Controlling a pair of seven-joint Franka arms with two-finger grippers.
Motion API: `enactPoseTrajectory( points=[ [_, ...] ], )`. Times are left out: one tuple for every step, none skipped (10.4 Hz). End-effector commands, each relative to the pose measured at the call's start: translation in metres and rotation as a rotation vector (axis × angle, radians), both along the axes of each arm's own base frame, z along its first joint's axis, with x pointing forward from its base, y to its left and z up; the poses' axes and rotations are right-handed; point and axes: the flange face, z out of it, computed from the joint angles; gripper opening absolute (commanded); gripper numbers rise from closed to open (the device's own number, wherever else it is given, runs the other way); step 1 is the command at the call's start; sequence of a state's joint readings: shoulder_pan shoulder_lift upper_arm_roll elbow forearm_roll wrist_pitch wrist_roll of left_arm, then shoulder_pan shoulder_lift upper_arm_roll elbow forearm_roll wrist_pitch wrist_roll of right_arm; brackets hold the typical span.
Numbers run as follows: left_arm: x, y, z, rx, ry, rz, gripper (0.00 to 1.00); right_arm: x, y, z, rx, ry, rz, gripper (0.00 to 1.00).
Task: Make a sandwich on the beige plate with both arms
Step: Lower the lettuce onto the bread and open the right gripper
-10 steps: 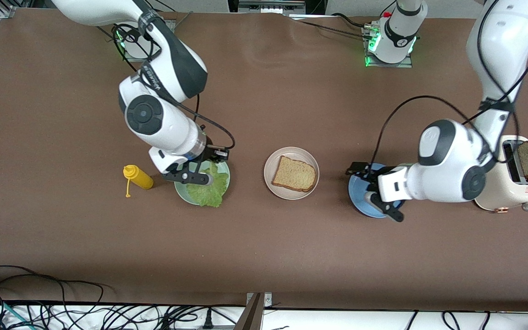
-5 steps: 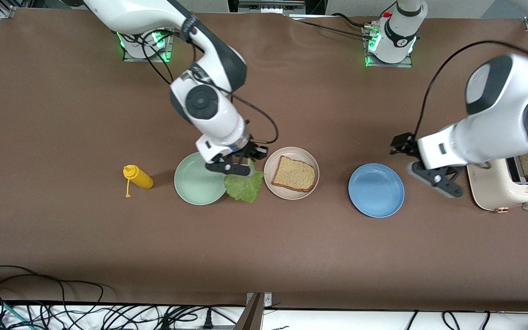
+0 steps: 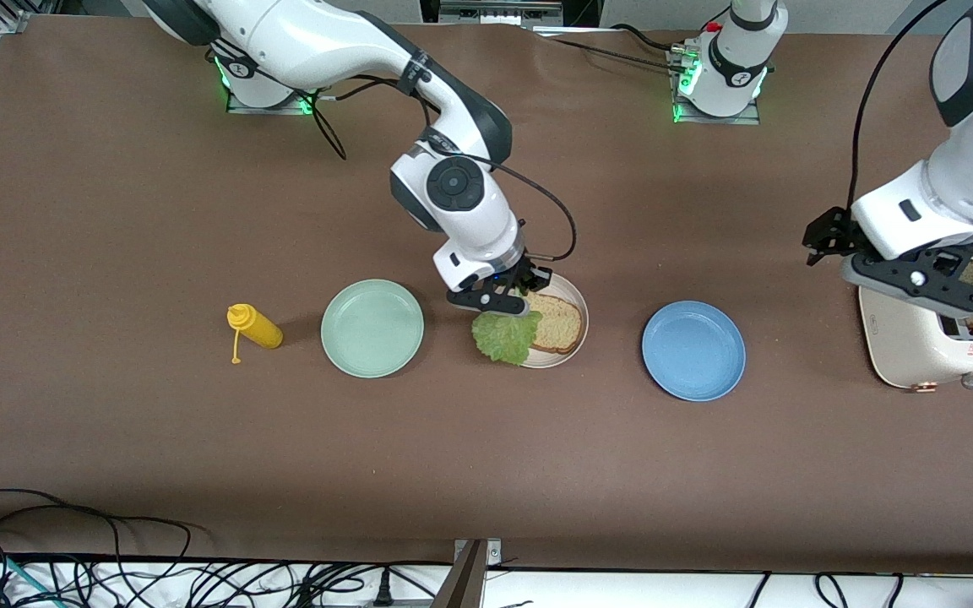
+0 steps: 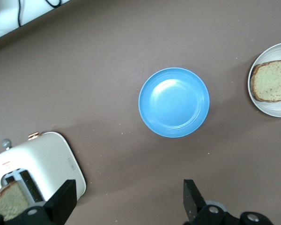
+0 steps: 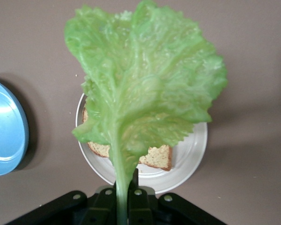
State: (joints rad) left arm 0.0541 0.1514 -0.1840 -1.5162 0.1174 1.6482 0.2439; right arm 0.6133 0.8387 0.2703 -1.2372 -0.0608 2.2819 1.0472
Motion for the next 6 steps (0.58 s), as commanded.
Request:
enactPoseTrajectory(
  points=[
    [-0.04,0.017,0.007,-0.049,0.001,0.051,1.0,-0.004,0.02,-0.016,0.016,-0.044,-0.005,0.0],
    [-0.05,0.022,0.008,-0.046,-0.003,0.059,1.0,-0.009,0.026,-0.023,0.025,-0.05,0.002,0.0],
    [-0.055,0.024,0.006,-0.042,0.001,0.059,1.0,-0.009,0.028,-0.033,0.043,-0.06,-0.008,0.0],
    [-0.055,0.026,0.004,-0.054,0.004,0.064,1.0,-0.008,0.029,-0.041,0.06,-0.07,-0.014,0.0],
    [-0.056,0.022,0.007,-0.054,0.005,0.064,1.0,-0.011,0.034,-0.049,0.073,-0.077,-0.012,0.0],
    [-0.055,0.023,0.009,-0.051,0.014,0.068,1.0,-0.017,0.04,-0.056,0.095,-0.084,-0.022,0.0]
  ],
)
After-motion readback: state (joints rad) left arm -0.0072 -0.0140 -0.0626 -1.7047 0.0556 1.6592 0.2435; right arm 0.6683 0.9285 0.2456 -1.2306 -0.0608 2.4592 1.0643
